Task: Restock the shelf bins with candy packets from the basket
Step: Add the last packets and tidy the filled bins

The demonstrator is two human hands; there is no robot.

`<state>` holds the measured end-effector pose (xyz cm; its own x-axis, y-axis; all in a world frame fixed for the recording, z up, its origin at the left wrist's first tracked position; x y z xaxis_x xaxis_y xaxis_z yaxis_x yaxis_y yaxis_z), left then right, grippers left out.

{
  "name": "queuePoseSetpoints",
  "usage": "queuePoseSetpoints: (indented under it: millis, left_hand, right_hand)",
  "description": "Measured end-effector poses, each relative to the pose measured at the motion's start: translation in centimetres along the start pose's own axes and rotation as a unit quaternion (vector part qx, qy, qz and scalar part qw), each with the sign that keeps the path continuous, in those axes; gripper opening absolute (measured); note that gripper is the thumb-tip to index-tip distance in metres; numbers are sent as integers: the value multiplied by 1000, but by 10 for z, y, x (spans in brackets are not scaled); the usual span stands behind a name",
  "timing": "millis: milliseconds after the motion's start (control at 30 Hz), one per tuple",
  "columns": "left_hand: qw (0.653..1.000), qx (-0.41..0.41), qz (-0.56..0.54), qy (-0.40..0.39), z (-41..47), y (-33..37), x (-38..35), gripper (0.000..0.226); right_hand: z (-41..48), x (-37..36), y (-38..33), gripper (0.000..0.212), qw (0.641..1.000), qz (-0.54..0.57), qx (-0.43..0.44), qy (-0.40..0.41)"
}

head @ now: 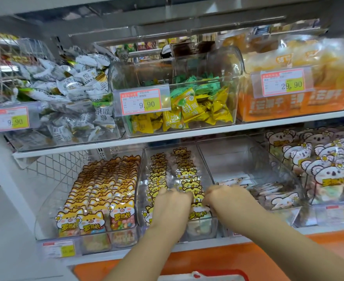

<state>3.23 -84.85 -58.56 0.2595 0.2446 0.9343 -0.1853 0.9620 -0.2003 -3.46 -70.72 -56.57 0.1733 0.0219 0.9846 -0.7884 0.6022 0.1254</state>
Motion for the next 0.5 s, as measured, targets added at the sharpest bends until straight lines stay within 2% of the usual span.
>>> queuePoseSetpoints:
  millis: [133, 233, 333, 433, 500]
  left_hand:
    - [999, -1, 3, 38, 9, 3, -13, 45]
    - [998, -1, -30, 57, 6, 1, -12, 44]
    - [985, -4, -105, 138, -15, -12, -10, 46]
    - [970, -48, -126, 203, -47, -27, -14, 18]
    - [977, -78, -95, 176, -68, -33, -23, 14]
  right_hand:
    - [12, -2, -7, 28, 997, -78, 11, 20]
    - [12, 1, -4, 30, 997, -62, 21, 32]
    - [4, 9, -8, 26, 997, -7, 22, 68]
    - [-10, 0, -32, 20, 998, 51, 36, -9]
    - [-14, -15, -43, 30, 996, 51, 41, -55]
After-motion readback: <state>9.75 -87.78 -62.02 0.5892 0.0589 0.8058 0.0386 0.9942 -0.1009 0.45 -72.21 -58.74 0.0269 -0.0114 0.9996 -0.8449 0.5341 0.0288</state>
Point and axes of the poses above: each hand's wrist, its own z-axis towards the middle knuckle, its own x-axis out of the back of the hand, y = z × x, the point moved 1 cm from there along z, towards the middle knuckle, and after that the axes turned 3 degrees about y, right-handed, at the moved point
